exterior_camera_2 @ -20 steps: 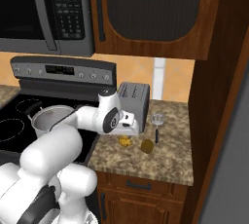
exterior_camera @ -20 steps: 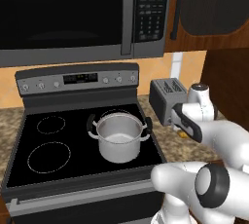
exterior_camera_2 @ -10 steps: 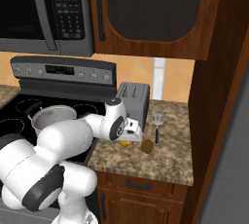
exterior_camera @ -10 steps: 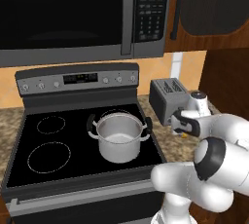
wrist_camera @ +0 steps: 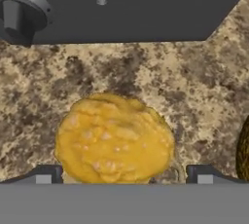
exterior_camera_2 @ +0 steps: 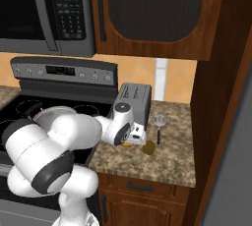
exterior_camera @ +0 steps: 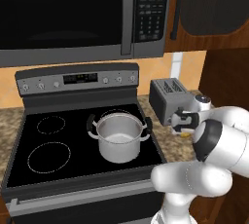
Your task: Put the squash and avocado in the pot. Retrieve the spatula and lightly stir the vegetables in the pot.
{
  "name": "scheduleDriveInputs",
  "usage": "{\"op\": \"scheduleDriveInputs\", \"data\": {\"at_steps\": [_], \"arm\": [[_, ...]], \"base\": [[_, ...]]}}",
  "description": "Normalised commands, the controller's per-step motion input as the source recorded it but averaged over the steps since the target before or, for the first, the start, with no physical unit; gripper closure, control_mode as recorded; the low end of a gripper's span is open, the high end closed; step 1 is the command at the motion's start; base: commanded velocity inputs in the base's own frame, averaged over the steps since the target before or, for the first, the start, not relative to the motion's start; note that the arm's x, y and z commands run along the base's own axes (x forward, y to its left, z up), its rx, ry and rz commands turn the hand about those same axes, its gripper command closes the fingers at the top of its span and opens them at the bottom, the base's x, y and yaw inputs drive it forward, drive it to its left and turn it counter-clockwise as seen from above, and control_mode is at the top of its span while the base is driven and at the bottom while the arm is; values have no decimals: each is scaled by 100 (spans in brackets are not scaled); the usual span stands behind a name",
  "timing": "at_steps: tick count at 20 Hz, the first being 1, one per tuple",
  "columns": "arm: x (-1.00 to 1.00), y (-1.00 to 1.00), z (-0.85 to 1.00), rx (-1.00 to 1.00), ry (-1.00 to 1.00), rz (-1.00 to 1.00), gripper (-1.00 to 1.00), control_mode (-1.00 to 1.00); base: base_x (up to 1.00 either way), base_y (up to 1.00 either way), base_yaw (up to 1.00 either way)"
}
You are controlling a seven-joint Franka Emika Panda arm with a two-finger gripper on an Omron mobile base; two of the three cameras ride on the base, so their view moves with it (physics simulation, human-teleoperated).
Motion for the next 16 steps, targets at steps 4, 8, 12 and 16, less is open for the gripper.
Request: {"op": "scheduleDriveInputs", "data": {"at_steps": [4,8,12,16], "arm": [[21,0,-14,1,0,0,-100,-100],[8,5,-25,0,0,0,100,-100],[-9,0,-1,1,-3,0,100,-100],[-43,3,41,7,-19,3,100,-100]], "base": [[0,0,0],[0,0,0],[0,0,0],[0,0,0]]}}
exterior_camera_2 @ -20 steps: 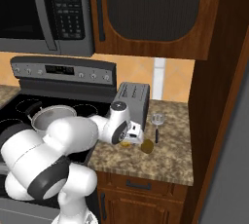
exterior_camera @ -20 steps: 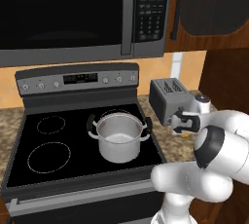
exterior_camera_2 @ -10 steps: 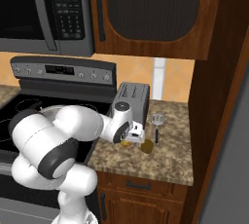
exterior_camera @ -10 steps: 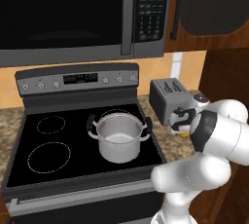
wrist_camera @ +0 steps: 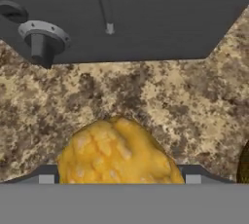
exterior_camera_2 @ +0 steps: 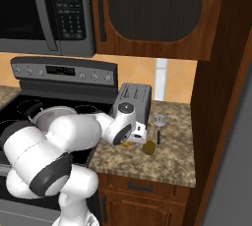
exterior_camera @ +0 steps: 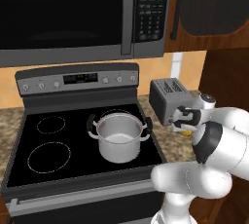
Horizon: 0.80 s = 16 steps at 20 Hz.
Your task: Put the squash and avocado in the pot. Retrieve the spatula and lightly stir the vegetables in the pot.
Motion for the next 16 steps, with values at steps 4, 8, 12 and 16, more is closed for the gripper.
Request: {"op": "scheduleDriveInputs", "data": {"at_steps": [4,8,12,16], "arm": [[-57,12,92,1,-12,0,100,-100],[-60,33,100,-6,0,7,100,-100],[-8,0,1,0,0,6,100,-100],[0,0,6,0,0,0,100,-100]], "base": [[0,0,0],[0,0,0],[0,0,0],[0,0,0]]}}
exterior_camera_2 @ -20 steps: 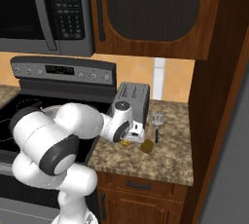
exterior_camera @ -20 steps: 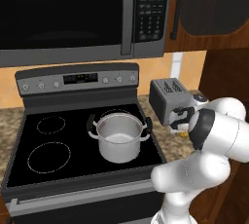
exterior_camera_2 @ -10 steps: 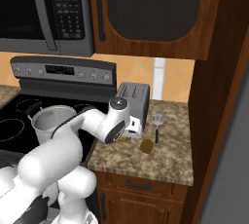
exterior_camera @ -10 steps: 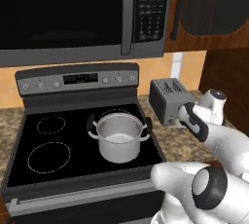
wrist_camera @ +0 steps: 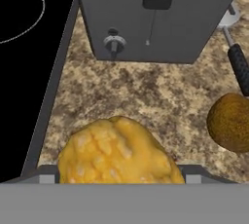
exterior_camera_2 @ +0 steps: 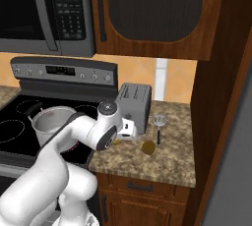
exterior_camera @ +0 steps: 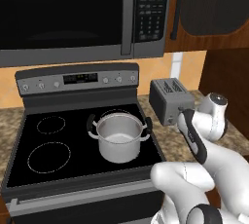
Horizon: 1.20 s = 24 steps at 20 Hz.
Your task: Put the squash and avocado in the pot. Retrieve the spatula and lightly stir the vegetables in the pot.
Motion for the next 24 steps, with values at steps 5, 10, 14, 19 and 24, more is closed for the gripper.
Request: {"op": "scheduleDriveInputs", "data": {"at_steps": [5,10,14,19,24], "arm": [[-4,32,63,0,11,9,100,-100],[-15,59,100,0,13,11,100,-100],[-5,70,60,0,0,10,100,-100],[0,99,3,0,0,10,100,-100],[16,99,-15,-1,1,8,100,-100]], "base": [[0,0,0],[0,0,0],[0,0,0],[0,0,0],[0,0,0]]}}
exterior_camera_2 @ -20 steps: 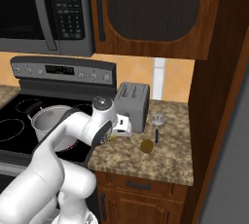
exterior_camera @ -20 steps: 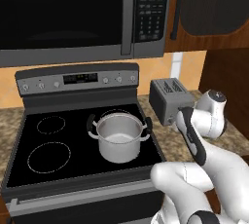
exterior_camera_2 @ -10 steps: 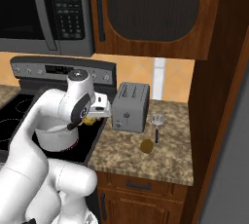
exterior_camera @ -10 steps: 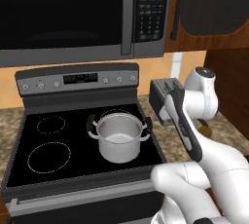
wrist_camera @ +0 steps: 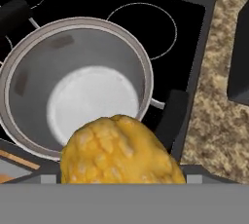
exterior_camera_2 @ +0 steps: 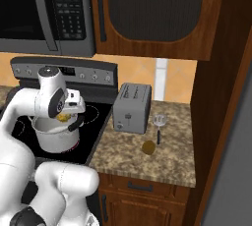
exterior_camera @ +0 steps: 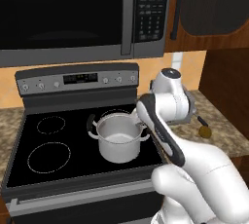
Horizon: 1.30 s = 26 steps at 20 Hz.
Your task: Put the squash and avocado in the pot. Retrieve the spatula and lightly stir the vegetables in the pot.
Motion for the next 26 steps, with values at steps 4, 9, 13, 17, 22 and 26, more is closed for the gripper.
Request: {"op": "scheduleDriveInputs", "data": {"at_steps": [4,9,13,17,22,26], "arm": [[41,97,-36,0,1,0,100,-100],[42,52,-62,0,4,0,100,-100],[38,5,-47,0,5,0,100,-100],[18,0,-28,0,4,0,100,-100],[4,2,-13,0,3,0,-100,-100],[0,1,0,0,0,0,-100,-100]], "base": [[0,0,0],[0,0,0],[0,0,0],[0,0,0],[0,0,0],[0,0,0]]}}
